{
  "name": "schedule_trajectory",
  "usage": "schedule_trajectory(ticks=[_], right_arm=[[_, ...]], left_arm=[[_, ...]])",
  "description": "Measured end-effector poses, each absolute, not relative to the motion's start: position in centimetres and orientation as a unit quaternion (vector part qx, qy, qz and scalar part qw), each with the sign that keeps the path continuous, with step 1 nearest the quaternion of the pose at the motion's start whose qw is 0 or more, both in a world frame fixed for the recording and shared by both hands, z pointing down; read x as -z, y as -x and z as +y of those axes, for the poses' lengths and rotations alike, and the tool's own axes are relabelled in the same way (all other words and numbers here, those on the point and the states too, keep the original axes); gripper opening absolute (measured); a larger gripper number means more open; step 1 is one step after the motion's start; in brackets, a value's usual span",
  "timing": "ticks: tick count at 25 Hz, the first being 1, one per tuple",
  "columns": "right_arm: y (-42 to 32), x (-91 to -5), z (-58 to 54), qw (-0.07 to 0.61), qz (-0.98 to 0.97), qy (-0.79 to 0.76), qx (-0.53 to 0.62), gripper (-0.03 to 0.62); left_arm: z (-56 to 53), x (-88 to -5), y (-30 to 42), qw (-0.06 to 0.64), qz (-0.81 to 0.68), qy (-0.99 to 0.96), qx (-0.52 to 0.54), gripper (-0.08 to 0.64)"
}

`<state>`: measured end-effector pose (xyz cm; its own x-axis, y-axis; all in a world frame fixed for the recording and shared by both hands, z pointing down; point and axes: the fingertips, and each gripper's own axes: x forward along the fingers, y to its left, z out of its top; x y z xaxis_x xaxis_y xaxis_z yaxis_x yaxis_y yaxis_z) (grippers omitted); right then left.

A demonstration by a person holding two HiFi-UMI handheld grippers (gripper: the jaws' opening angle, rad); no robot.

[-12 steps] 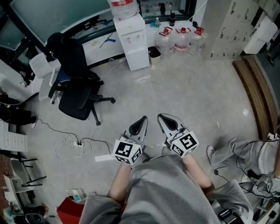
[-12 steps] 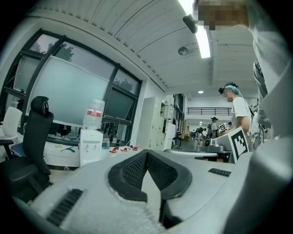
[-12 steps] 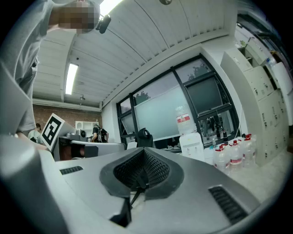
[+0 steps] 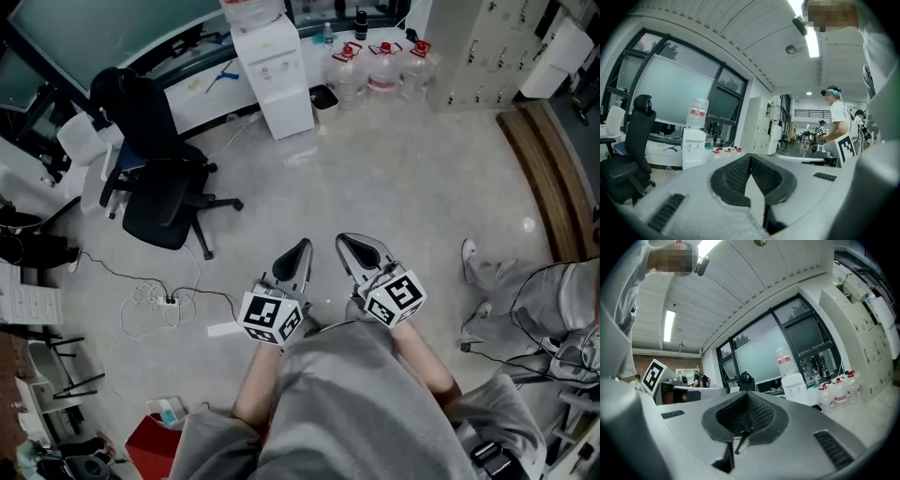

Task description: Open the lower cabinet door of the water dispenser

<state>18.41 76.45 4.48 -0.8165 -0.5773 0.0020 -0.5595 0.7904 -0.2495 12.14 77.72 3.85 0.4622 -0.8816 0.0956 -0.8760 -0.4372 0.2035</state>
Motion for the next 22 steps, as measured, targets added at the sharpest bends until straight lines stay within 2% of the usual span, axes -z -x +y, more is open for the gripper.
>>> schedule_trajectory(ticks=[16, 22], right_arm=[[-25.7, -7.2, 75.0, 0.023, 0.940, 0.302, 0.158, 0.012], [-26.1, -9.0, 74.1, 0.023, 0.928, 0.317, 0.193, 0.012]], left_arm=[[76.6, -6.2, -19.0, 0.145, -0.524, -0.839, -0.027, 0.011], [75.9, -7.4, -19.0, 0.163, -0.517, -0.839, -0.044, 0.011]])
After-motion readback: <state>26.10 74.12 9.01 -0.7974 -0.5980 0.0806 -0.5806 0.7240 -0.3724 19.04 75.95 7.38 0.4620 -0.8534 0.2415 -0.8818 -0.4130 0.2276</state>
